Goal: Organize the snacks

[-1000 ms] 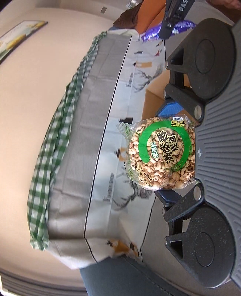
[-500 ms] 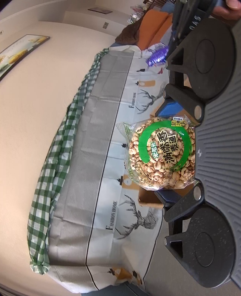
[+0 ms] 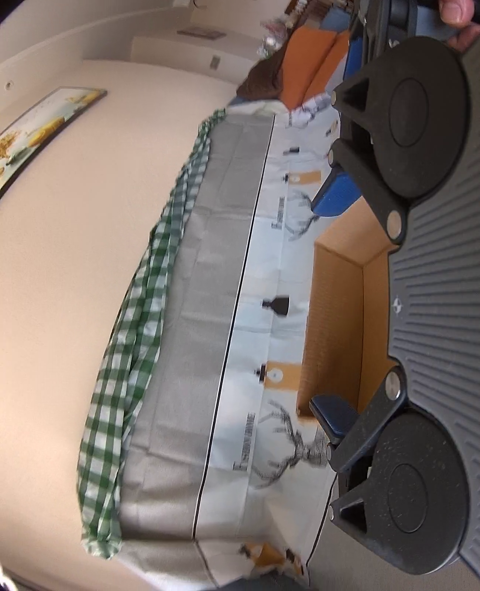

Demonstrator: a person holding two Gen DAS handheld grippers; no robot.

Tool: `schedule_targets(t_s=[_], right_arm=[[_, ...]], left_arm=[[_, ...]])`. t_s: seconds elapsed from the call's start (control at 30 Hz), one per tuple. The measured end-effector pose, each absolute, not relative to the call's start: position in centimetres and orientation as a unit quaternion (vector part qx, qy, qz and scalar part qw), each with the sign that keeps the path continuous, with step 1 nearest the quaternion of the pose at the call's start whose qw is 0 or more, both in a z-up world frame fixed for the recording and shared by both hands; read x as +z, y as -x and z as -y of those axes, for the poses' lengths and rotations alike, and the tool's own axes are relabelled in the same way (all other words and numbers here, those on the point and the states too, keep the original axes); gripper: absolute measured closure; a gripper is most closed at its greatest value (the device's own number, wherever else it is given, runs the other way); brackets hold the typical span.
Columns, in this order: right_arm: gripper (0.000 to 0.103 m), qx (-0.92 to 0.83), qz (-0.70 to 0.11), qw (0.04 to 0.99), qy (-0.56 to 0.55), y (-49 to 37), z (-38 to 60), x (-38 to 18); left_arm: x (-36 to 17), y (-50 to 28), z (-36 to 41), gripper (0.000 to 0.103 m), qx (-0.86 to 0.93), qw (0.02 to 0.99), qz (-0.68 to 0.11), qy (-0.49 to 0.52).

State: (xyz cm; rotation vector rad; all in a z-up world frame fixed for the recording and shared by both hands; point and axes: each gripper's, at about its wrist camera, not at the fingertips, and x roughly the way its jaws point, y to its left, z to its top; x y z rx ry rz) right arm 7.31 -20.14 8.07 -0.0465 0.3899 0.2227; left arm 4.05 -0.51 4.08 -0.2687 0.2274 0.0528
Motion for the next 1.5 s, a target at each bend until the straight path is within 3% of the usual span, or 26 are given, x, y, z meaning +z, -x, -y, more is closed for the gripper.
schedule_targets(t_s=[0.8, 1.13, 1.5], right_arm=[[0.001, 0.166, -0.248, 0.954, -0.03, 3.3, 25.3, 6.5], [0.001, 0.178, -0.253, 0.951, 0.013, 3.3, 21.8, 6.0], [0.001, 0.175, -0.26, 0.949, 0.028, 3.0, 21.8, 5.6]], left_arm=[[2.4, 8.8, 3.7, 0.0, 0.039, 0.954, -0.276, 0.109], [0.4, 7.3, 3.3, 0.0, 0.054, 0.936, -0.323, 0.129], [0.4, 6.6, 3.2, 0.0, 0.048, 0.936, -0.32, 0.136]])
